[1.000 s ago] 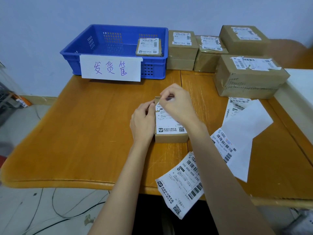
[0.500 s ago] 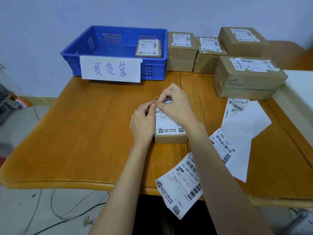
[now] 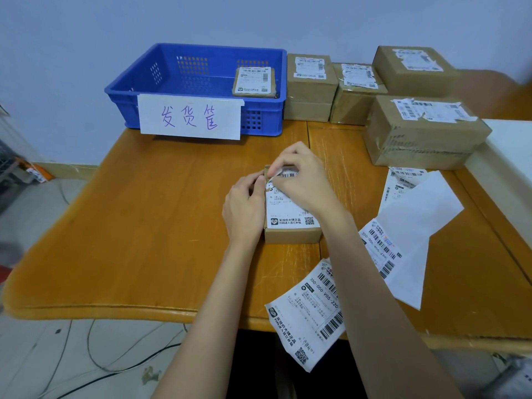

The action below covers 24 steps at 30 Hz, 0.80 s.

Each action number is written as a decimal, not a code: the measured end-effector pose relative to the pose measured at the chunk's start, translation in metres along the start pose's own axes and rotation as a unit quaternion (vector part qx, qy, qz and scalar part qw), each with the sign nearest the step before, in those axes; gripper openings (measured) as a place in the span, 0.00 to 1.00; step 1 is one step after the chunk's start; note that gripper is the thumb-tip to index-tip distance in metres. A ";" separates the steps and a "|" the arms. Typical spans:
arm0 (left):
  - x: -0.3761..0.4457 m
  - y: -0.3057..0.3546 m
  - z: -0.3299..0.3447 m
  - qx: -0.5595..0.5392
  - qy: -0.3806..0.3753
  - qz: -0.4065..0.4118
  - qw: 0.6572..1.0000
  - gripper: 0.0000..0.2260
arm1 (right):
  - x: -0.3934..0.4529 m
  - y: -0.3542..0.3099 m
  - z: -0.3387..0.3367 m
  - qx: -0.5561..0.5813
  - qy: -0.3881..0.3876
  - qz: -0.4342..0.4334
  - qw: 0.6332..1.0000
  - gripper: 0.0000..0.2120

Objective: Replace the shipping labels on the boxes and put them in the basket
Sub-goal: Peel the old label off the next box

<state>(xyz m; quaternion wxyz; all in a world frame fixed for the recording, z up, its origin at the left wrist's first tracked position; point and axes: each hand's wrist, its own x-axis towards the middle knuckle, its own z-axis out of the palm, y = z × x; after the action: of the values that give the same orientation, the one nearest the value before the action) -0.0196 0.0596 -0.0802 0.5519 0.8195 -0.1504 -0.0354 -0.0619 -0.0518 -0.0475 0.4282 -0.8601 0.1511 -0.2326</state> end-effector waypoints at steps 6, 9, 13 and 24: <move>0.000 -0.002 0.000 -0.004 0.001 0.007 1.000 0.13 | 0.001 0.001 0.004 -0.010 0.031 -0.012 0.999 0.07; 0.001 -0.002 0.000 -0.008 0.003 0.006 1.000 0.13 | 0.000 0.003 0.001 0.017 0.052 0.011 0.998 0.10; -0.001 0.000 0.000 -0.012 0.005 -0.004 1.000 0.12 | -0.002 0.001 -0.002 0.038 0.062 0.032 0.997 0.11; -0.003 -0.001 -0.002 -0.017 -0.022 0.015 0.999 0.14 | -0.003 0.001 -0.001 -0.069 0.124 0.086 0.986 0.13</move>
<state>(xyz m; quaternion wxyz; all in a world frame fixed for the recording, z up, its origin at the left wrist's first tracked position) -0.0217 0.0620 -0.0804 0.5625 0.8068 -0.1743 -0.0478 -0.0649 -0.0518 -0.0490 0.3644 -0.8359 0.2916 -0.2887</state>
